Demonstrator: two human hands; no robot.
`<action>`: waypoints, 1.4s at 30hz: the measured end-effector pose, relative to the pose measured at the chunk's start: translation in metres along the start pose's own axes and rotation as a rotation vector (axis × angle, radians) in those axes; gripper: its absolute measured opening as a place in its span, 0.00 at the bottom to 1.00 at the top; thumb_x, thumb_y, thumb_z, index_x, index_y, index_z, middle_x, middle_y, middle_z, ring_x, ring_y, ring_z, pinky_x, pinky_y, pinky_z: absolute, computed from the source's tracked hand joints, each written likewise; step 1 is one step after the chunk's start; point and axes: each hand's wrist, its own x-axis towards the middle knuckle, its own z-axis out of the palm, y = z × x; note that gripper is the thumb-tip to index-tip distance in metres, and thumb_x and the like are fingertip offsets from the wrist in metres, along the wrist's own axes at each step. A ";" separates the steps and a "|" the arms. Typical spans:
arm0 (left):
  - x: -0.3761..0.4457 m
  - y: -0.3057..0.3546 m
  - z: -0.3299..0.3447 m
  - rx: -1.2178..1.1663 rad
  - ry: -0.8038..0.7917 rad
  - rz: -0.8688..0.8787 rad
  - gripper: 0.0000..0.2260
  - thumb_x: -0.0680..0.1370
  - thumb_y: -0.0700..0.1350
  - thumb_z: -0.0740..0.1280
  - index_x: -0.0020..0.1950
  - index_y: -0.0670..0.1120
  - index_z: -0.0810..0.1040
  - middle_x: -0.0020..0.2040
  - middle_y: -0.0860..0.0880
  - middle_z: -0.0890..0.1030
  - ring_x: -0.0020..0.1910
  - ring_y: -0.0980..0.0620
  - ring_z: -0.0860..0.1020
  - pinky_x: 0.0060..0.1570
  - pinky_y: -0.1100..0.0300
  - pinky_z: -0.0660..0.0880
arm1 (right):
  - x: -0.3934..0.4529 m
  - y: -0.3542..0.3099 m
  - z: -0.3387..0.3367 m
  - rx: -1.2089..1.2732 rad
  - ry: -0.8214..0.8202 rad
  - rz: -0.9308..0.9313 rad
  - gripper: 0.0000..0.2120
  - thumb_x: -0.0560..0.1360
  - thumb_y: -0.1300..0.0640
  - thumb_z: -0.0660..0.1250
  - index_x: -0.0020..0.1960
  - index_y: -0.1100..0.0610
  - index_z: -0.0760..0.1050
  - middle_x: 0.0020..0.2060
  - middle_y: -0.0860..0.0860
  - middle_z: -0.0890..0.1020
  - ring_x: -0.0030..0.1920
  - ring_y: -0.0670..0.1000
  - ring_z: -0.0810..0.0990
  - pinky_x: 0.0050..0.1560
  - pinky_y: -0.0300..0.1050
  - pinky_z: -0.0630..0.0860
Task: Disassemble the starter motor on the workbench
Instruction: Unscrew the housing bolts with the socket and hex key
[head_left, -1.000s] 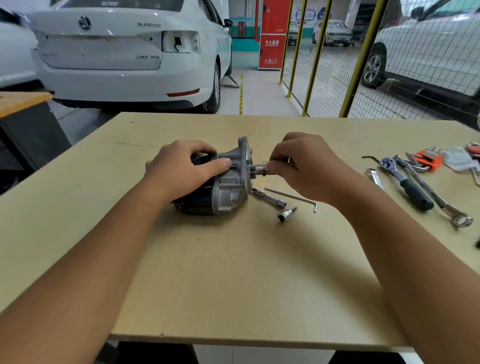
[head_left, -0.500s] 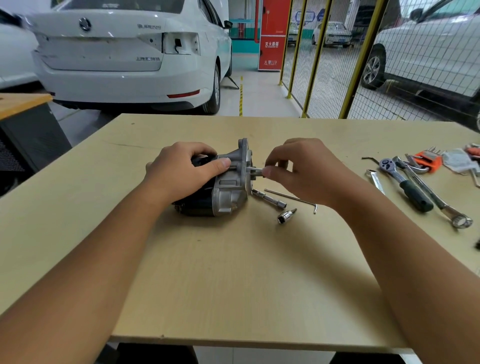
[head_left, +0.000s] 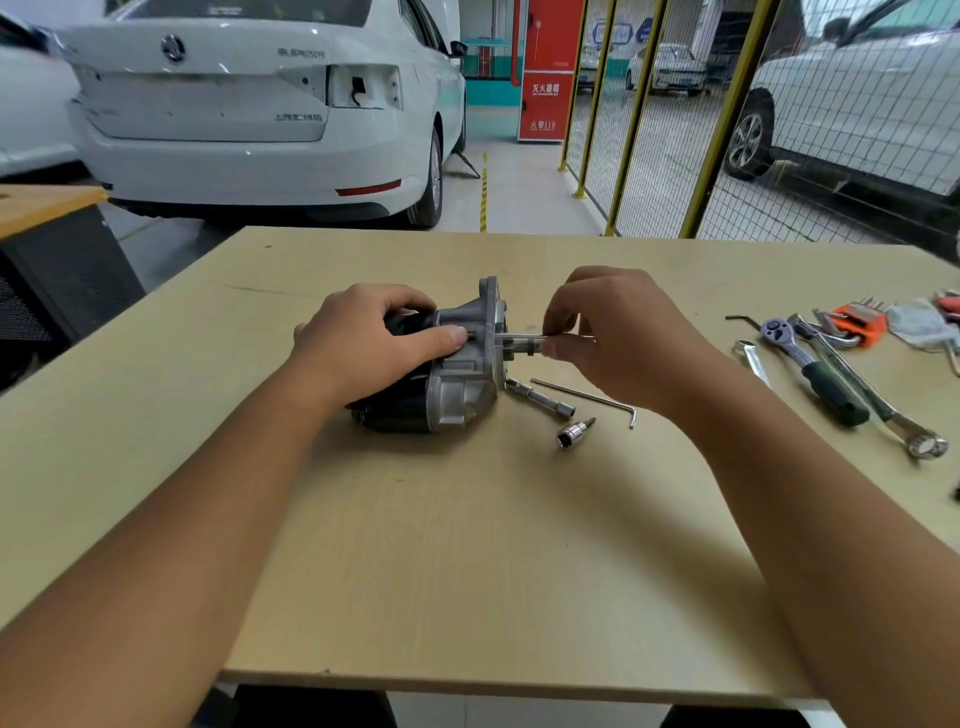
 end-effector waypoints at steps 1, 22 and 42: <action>0.000 0.000 0.000 0.005 0.003 0.001 0.29 0.59 0.79 0.66 0.52 0.64 0.83 0.52 0.61 0.84 0.58 0.51 0.80 0.65 0.42 0.74 | 0.000 0.001 0.000 0.017 -0.006 0.000 0.03 0.74 0.53 0.74 0.45 0.50 0.81 0.40 0.41 0.76 0.42 0.48 0.74 0.45 0.52 0.77; 0.001 -0.001 -0.001 0.012 0.010 0.008 0.29 0.59 0.79 0.66 0.52 0.64 0.83 0.51 0.62 0.84 0.58 0.51 0.80 0.65 0.43 0.73 | 0.000 -0.001 -0.003 0.003 0.045 0.002 0.05 0.73 0.50 0.75 0.44 0.50 0.84 0.40 0.42 0.78 0.41 0.47 0.75 0.47 0.52 0.76; 0.001 -0.002 0.000 0.018 0.017 0.027 0.26 0.60 0.79 0.65 0.49 0.66 0.83 0.51 0.62 0.84 0.58 0.52 0.80 0.65 0.41 0.73 | 0.000 -0.003 0.000 -0.024 0.043 0.012 0.04 0.74 0.49 0.74 0.45 0.48 0.82 0.42 0.41 0.76 0.43 0.47 0.74 0.50 0.55 0.75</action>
